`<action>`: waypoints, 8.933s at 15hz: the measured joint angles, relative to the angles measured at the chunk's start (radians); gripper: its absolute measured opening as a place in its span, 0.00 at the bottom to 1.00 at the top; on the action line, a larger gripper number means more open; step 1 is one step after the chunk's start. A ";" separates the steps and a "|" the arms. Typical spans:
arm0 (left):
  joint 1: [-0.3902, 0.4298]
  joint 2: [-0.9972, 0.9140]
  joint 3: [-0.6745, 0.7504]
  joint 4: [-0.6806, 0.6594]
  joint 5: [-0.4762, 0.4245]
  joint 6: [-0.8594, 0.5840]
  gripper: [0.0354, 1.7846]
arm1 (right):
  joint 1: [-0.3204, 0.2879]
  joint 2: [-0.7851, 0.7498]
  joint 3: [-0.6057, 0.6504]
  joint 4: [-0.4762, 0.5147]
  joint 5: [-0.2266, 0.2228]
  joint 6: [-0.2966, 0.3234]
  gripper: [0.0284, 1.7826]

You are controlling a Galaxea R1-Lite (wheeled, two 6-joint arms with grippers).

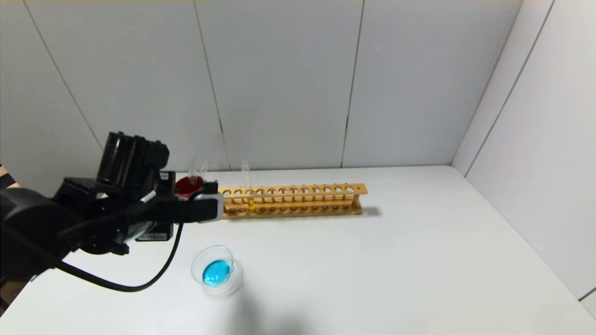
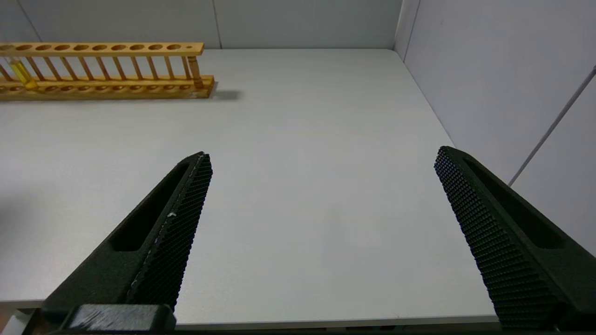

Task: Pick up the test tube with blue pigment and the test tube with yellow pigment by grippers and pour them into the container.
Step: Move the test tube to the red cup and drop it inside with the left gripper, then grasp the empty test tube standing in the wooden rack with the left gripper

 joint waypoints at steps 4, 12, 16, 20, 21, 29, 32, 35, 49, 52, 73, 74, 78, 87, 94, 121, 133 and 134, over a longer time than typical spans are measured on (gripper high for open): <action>0.035 -0.091 -0.367 0.395 -0.090 -0.051 0.17 | 0.000 0.000 0.000 0.000 0.000 0.000 0.98; 0.131 -0.123 -0.573 0.590 -0.173 -0.580 0.17 | 0.000 0.000 0.000 0.000 0.000 0.000 0.98; 0.158 -0.122 -0.583 0.597 -0.337 -0.851 0.17 | 0.000 0.000 0.000 0.000 0.000 0.000 0.98; 0.202 -0.129 -0.534 0.509 -0.361 -0.899 0.17 | 0.000 0.000 0.000 0.000 0.000 0.000 0.98; 0.202 -0.133 -0.514 0.491 -0.329 -0.913 0.17 | 0.000 0.000 0.000 0.000 0.000 0.000 0.98; 0.189 -0.086 -0.477 0.451 -0.239 -1.280 0.17 | 0.000 0.000 0.000 0.000 0.000 0.000 0.98; 0.197 -0.029 -0.471 0.309 -0.243 -1.398 0.17 | 0.000 0.000 0.000 0.000 0.000 0.000 0.98; 0.229 0.033 -0.476 0.234 -0.237 -1.426 0.17 | 0.000 0.000 0.000 0.000 0.000 0.000 0.98; 0.345 0.312 -0.510 0.040 -0.230 -1.480 0.17 | 0.000 0.000 0.000 0.000 0.000 0.000 0.98; 0.349 0.363 -0.517 -0.034 -0.239 -1.488 0.17 | 0.000 0.000 0.000 0.000 0.000 0.000 0.98; 0.340 0.500 -0.518 -0.104 -0.244 -1.572 0.17 | 0.000 0.000 0.000 0.000 0.000 0.000 0.98; 0.340 0.501 -0.518 -0.104 -0.244 -1.572 0.17 | 0.000 0.000 0.000 0.000 0.000 0.000 0.98; 0.339 0.511 -0.521 -0.126 -0.239 -1.573 0.24 | 0.000 0.000 0.000 0.000 0.000 0.000 0.98; 0.325 0.501 -0.553 -0.111 -0.233 -1.561 0.93 | 0.000 0.000 0.000 0.000 0.000 0.000 0.98; 0.317 0.441 -0.569 -0.067 -0.232 -1.563 0.98 | 0.000 0.000 0.000 0.000 0.000 0.000 0.98; -0.083 0.050 -0.320 0.188 -0.060 -1.636 0.98 | -0.001 0.000 0.000 0.000 0.000 0.000 0.98; -0.113 0.086 -0.253 0.058 -0.005 -1.570 0.98 | -0.001 0.000 0.000 0.000 0.000 0.000 0.98; -0.108 0.102 -0.251 0.026 -0.005 -1.556 0.98 | -0.001 0.000 0.000 0.000 0.000 0.000 0.98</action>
